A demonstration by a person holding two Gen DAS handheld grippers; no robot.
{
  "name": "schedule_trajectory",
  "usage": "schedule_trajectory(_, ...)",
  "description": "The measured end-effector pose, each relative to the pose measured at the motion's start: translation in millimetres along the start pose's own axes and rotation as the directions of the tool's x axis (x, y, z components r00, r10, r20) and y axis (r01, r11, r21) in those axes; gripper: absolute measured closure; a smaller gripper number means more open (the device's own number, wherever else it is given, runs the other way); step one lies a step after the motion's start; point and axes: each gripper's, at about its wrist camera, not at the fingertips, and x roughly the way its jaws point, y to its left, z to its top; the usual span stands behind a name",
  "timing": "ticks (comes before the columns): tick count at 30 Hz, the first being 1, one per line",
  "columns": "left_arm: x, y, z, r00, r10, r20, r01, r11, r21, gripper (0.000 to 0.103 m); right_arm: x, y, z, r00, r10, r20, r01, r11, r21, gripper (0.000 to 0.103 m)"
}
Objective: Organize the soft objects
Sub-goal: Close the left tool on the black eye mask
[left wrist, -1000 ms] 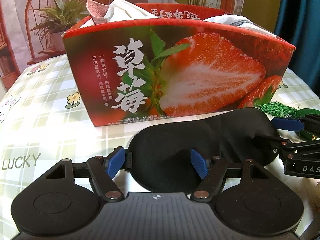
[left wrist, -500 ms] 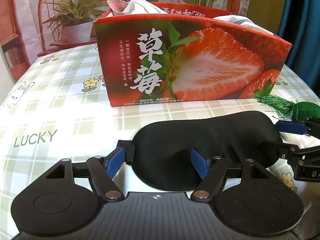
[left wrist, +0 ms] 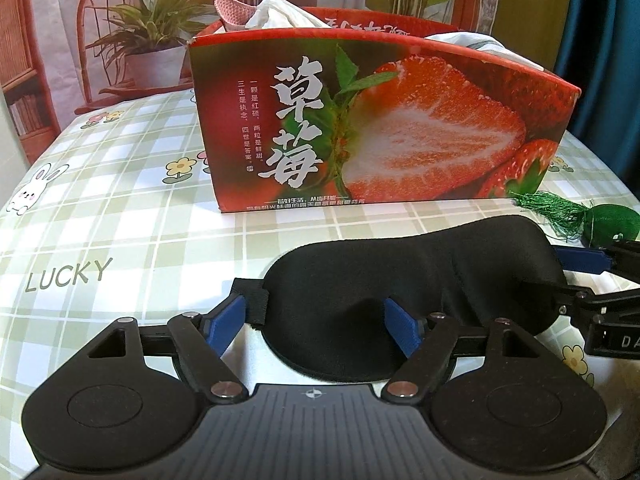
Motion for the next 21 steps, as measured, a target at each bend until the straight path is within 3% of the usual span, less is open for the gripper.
schedule_trajectory(6, -3.1, 9.7, -0.7, 0.999, -0.027, 0.027, 0.029, 0.998, -0.064, 0.025, -1.1, 2.1, -0.1, 1.0, -0.002, 0.014, 0.002, 1.0, -0.011, 0.061)
schedule_trajectory(13, -10.6, 38.4, -0.8, 0.996, 0.03, 0.079, -0.011, 0.972, -0.234, 0.031, -1.4, 0.3, 0.4, 1.0, 0.003, 0.022, -0.002, 1.0, -0.01, 0.07)
schedule_trajectory(21, -3.5, 30.8, 2.3, 0.998, 0.036, 0.055, -0.024, 0.978, -0.208, 0.031, 0.1, 0.1, 0.2, 1.0, -0.001, 0.025, 0.001, 1.0, -0.006, 0.07)
